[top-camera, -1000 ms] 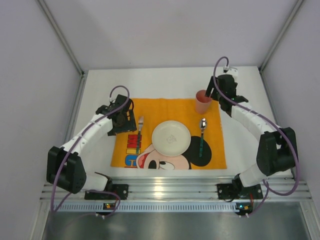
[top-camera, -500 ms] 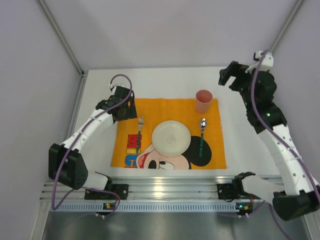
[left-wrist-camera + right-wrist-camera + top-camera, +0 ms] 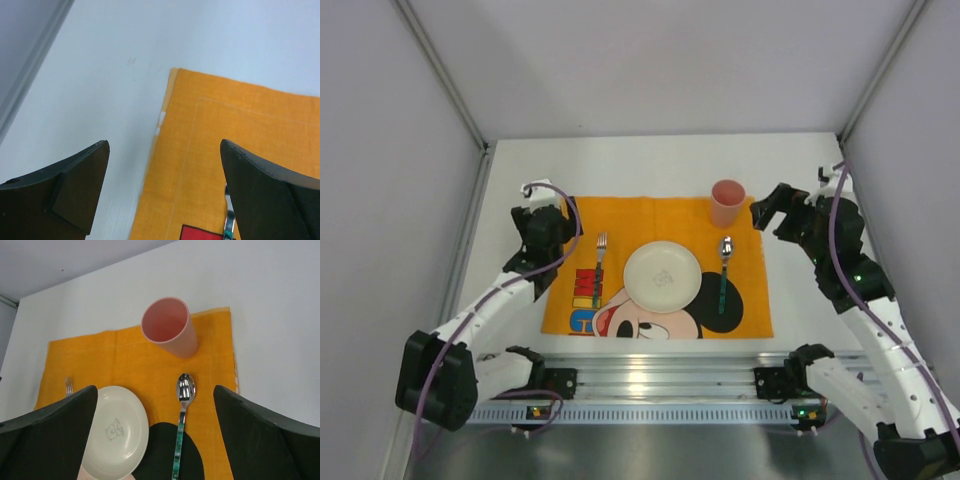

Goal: Set the dinner table for one person

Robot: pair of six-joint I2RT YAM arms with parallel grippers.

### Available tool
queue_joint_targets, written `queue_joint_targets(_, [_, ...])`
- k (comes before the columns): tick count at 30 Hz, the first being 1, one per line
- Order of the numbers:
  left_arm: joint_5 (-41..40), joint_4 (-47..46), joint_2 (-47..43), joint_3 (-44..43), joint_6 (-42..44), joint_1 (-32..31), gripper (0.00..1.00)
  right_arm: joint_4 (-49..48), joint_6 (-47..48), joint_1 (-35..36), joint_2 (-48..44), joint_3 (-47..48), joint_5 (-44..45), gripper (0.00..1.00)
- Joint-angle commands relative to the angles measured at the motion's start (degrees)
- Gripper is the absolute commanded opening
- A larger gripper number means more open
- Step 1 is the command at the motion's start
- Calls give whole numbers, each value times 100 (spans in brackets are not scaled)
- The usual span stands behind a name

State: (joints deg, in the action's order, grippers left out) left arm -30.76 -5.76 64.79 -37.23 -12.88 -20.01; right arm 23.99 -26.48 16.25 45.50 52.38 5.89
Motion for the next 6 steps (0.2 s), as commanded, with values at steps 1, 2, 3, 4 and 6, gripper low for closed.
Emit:
queue_joint_targets(1, [-281, -980, 51, 23, 322, 67, 97, 352, 37, 71, 3, 352, 43, 100])
queue_joint_targets(2, [-272, -988, 51, 41, 322, 102, 97, 396, 151, 80, 38, 387, -26, 100])
queue_joint_targets(3, [-246, -1006, 51, 76, 322, 120, 97, 344, 265, 80, 38, 361, -114, 100])
queue_joint_targets(4, [-211, -1041, 25, 102, 330, 138, 97, 309, 292, 71, 56, 369, -175, 100])
queue_joint_targets(6, [-132, -1076, 24, 172, 392, 225, 97, 317, 336, 71, 187, 474, -185, 100])
